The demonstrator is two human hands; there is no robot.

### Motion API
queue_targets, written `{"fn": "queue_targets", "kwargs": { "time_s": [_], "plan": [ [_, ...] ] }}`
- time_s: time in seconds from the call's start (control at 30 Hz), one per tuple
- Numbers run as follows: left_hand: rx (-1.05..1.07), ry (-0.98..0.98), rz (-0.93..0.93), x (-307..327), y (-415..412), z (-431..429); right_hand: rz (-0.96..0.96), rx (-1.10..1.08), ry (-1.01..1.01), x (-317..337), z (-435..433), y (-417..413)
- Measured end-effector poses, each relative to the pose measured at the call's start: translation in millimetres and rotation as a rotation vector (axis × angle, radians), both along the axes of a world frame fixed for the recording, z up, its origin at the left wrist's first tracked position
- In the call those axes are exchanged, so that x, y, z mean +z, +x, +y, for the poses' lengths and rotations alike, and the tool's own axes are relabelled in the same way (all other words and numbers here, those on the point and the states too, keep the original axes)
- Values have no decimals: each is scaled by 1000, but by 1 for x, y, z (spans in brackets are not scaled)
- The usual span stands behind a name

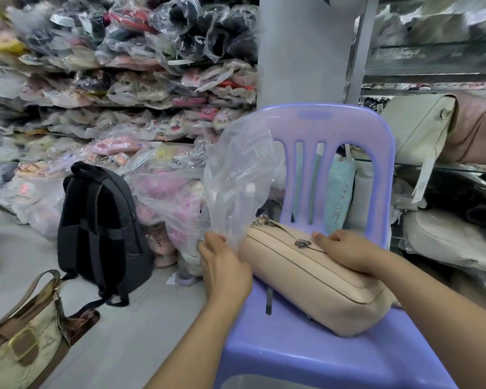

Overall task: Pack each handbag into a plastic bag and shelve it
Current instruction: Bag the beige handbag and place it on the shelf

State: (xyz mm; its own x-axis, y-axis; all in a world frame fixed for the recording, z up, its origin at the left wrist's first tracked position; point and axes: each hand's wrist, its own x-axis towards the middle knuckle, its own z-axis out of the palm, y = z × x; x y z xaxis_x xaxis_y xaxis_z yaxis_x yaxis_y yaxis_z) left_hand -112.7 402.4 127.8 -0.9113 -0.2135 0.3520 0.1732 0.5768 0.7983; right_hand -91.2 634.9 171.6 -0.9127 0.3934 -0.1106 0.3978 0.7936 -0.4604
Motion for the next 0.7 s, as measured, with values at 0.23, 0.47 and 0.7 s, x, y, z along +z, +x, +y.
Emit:
{"fn": "queue_targets", "kwargs": {
  "time_s": [0.23, 0.47, 0.7],
  "plan": [
    [199, -186, 213, -7, -11, -8, 46, -41, -61, -5, 13, -10],
    [-87, 153, -41, -4, -10, 12, 307, -96, -242, 1, -4, 1],
    [-145, 556, 76, 42, -4, 19, 705, -148, -238, 12, -10, 15]
  ]
}}
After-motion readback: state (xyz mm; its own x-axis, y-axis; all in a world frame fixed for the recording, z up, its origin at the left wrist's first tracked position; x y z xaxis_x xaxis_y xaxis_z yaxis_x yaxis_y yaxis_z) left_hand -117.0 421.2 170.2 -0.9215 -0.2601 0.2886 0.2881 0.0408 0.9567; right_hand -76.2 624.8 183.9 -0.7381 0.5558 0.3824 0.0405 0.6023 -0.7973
